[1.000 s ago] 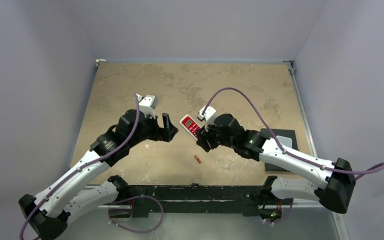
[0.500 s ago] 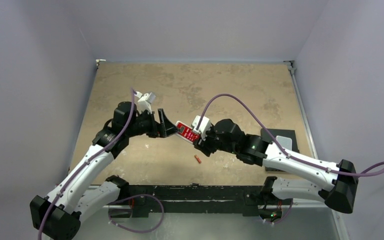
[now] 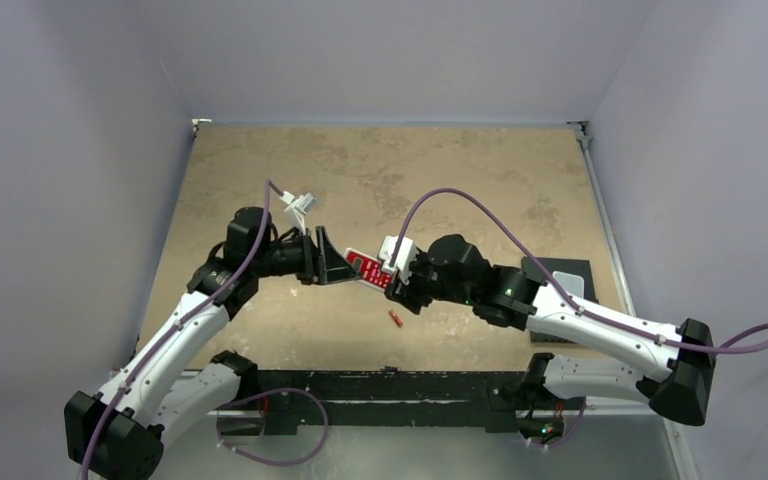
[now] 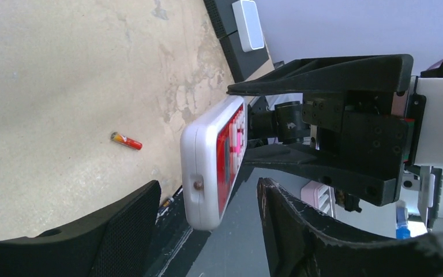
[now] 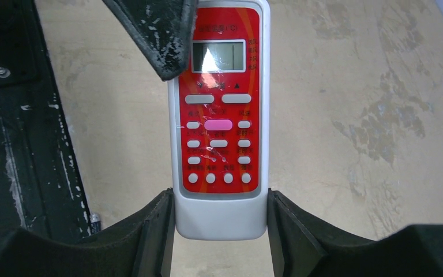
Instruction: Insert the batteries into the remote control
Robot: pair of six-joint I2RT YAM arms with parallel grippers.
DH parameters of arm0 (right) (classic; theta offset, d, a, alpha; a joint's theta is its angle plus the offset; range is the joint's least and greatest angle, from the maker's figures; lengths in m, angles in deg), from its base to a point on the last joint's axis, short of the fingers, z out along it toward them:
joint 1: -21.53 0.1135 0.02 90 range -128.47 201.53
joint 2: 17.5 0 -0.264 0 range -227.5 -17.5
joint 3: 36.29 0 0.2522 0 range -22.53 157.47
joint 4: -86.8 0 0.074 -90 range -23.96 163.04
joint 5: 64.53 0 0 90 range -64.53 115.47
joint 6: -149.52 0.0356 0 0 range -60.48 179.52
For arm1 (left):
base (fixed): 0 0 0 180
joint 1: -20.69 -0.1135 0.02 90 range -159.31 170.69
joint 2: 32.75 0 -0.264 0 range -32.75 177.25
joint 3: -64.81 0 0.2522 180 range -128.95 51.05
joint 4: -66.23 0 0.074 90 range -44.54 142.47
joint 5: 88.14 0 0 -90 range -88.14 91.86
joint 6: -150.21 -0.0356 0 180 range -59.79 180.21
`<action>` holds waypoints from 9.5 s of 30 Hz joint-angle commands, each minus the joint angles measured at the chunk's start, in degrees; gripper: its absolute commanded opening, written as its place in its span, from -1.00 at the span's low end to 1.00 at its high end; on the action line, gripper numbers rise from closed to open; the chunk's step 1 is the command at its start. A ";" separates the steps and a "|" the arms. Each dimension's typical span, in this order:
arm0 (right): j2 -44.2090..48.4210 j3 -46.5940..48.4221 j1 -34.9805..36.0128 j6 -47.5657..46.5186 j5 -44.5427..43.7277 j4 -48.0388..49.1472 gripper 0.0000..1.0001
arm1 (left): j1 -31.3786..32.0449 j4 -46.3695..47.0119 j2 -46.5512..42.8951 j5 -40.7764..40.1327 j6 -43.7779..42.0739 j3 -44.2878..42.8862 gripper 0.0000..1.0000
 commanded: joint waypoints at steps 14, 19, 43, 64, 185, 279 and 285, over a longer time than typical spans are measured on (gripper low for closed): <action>3.09 3.34 1.36 -2.35 5.01 -2.73 -1.00 | -1.32 5.81 -1.46 7.46 3.15 1.76 -0.13; 2.83 3.32 1.45 -2.19 4.71 -2.28 -1.00 | -1.32 6.32 -2.03 8.31 3.52 2.62 -0.21; 3.96 3.34 1.45 -1.72 3.28 -3.02 -0.12 | -1.40 11.96 -3.56 7.48 8.75 6.18 -1.00; 11.87 6.05 1.45 -2.35 1.59 -3.10 0.83 | -2.20 15.76 -7.08 3.65 20.59 10.36 -1.00; 2.87 -1.92 17.24 -6.52 -31.36 14.68 -1.00 | -5.01 8.76 -8.53 4.08 18.03 4.40 0.98; -9.88 8.12 -19.95 39.27 60.12 13.40 -0.66 | 2.20 3.43 -8.63 15.43 -10.41 -2.32 -1.00; -6.65 6.98 -21.33 39.04 54.00 12.64 -0.18 | 2.20 6.18 -10.07 13.93 -8.06 -1.13 -1.00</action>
